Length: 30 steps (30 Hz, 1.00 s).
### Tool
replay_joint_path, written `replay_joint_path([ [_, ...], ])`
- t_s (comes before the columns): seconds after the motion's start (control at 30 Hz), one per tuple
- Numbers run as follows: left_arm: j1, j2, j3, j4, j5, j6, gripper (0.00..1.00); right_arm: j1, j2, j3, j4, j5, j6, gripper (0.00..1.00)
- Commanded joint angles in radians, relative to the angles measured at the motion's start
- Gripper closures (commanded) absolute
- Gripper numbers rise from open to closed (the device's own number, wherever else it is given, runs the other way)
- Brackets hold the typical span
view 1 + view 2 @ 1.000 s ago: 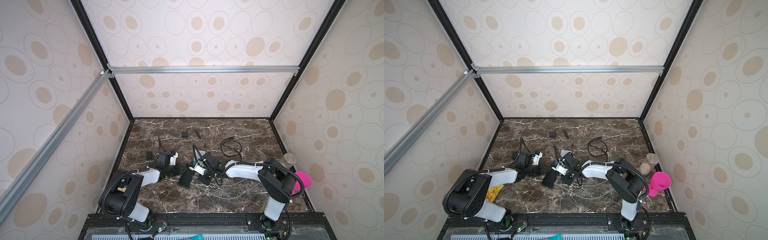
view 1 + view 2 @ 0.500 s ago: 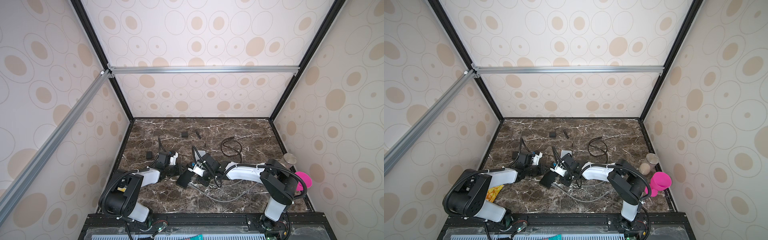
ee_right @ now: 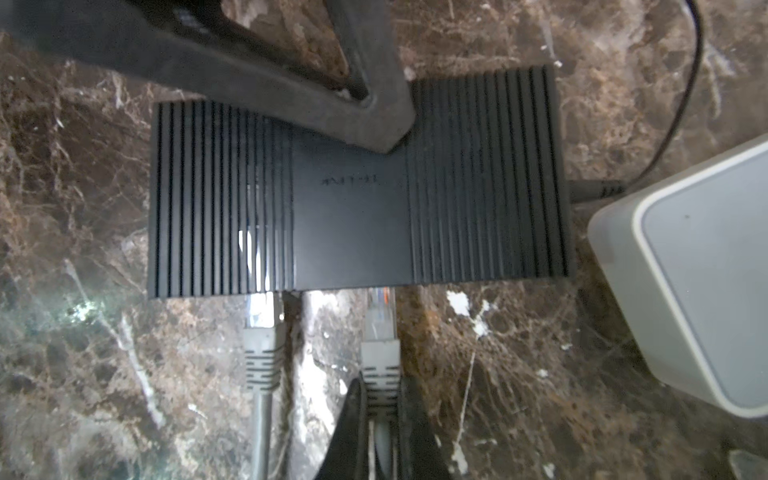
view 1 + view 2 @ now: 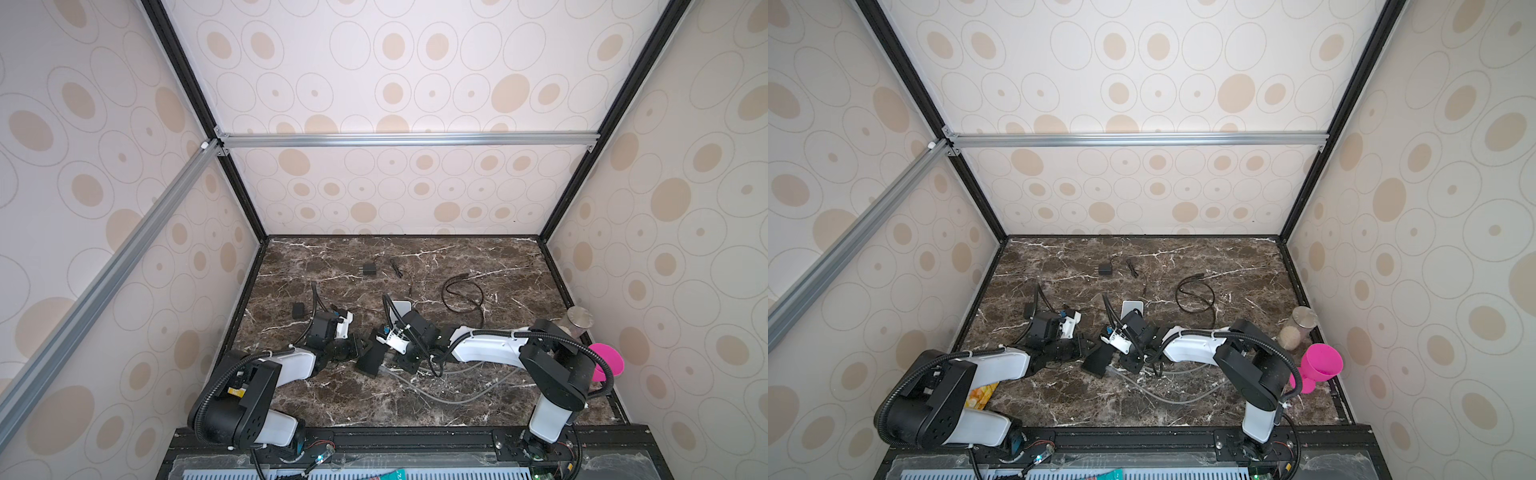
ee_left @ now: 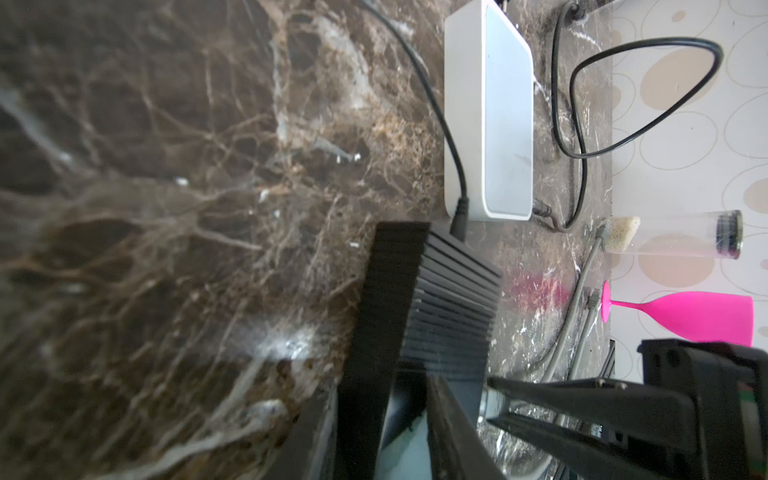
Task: Insert the plug into the switch port
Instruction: 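Align the ethernet plug beside the inserted cable at the switch ports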
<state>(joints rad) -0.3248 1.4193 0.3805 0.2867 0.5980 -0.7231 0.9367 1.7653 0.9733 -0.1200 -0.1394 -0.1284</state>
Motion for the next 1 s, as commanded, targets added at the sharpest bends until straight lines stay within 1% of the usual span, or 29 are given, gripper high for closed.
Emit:
replay_joint_path([
  [0.0, -0.029, -0.002, -0.02, -0.011, 0.092, -0.036, 0.65, 0.01, 0.016, 0.026, 0.117, 0.012, 0.015, 1.0],
  [0.13, -0.031, 0.019, -0.015, -0.012, 0.106, -0.032, 0.65, 0.018, 0.029, 0.048, 0.114, 0.005, 0.01, 1.0],
  [0.17, -0.031, 0.024, -0.013, 0.01, 0.109, -0.03, 0.65, 0.019, 0.03, 0.052, 0.114, 0.0, 0.007, 1.0],
  [0.37, -0.033, 0.049, -0.01, 0.039, 0.138, -0.021, 0.65, 0.025, 0.042, 0.064, 0.123, -0.062, -0.029, 1.0],
  [0.6, -0.033, 0.072, -0.006, 0.053, 0.161, -0.016, 0.65, 0.026, 0.049, 0.074, 0.128, -0.001, -0.085, 1.0],
  [0.8, -0.034, 0.073, -0.003, 0.044, 0.158, -0.01, 0.66, 0.025, 0.06, 0.136, 0.124, 0.049, -0.1, 1.0],
  [0.97, -0.035, 0.073, 0.006, 0.02, 0.155, 0.007, 0.66, 0.026, 0.095, 0.202, 0.12, 0.043, -0.118, 1.0],
])
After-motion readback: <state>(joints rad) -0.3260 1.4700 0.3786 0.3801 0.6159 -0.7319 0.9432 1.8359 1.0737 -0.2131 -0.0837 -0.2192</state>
